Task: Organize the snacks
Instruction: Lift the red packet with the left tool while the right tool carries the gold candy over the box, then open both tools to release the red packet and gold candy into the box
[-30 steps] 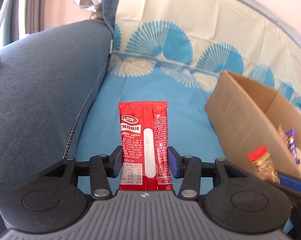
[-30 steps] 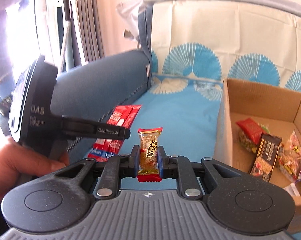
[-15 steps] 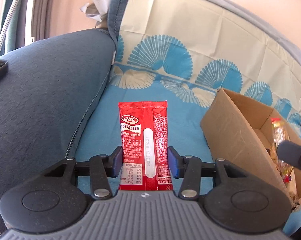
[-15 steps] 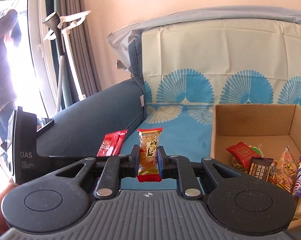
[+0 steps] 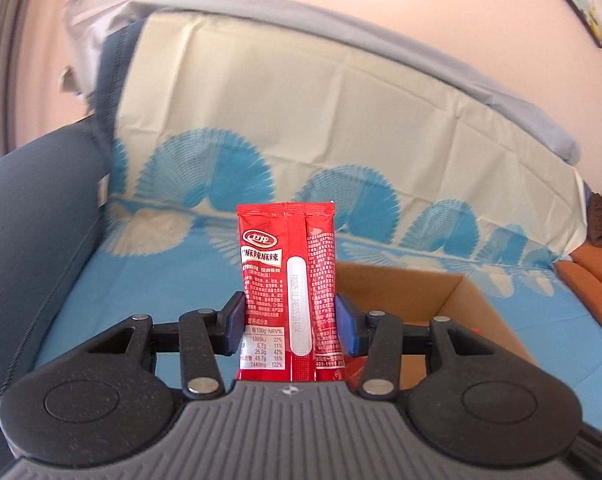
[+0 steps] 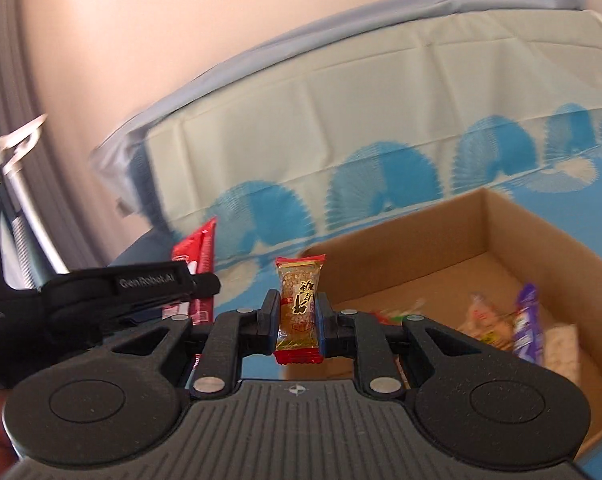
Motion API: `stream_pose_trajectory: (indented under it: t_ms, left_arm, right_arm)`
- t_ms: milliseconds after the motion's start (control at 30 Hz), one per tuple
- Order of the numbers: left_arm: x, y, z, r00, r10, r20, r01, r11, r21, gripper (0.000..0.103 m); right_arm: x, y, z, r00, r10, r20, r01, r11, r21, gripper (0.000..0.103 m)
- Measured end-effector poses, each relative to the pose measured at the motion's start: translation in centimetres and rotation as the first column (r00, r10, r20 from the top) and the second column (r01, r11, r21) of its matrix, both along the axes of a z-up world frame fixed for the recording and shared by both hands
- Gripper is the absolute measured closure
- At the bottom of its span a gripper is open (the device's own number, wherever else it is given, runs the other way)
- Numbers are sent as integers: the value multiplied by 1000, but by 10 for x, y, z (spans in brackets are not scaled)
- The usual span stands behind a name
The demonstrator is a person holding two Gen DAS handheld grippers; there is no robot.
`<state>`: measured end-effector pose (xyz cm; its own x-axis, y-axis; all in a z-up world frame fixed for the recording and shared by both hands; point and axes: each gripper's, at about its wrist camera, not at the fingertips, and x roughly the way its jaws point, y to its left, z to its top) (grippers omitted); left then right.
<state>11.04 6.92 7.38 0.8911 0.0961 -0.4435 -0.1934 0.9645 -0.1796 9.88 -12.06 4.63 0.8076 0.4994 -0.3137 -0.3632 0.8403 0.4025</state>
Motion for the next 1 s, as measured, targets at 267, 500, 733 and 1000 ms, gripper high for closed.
stream_pose_trajectory:
  t_ms: [267,500,733,1000]
  left_arm:
    - [35,-76,27,988,-141,62,136,988,72,52]
    - [53,-104,32,983,-176,56,170,980,104,52]
    - [59,-111,35,979,-198,48,191,975,111,51]
    - [45,-111,42,972,-230,51,223,967,123,24]
  right_arm:
    - [30,-50,-4,966,-258,-31,259,965,35,84]
    - [42,-72,-9,940,-338,-50,340,939,52,84]
    - [45,-75,-10,936,-349,-41,351,936,39,84]
    - [46,-70,-9,940,-339,-37,340,940,8,80]
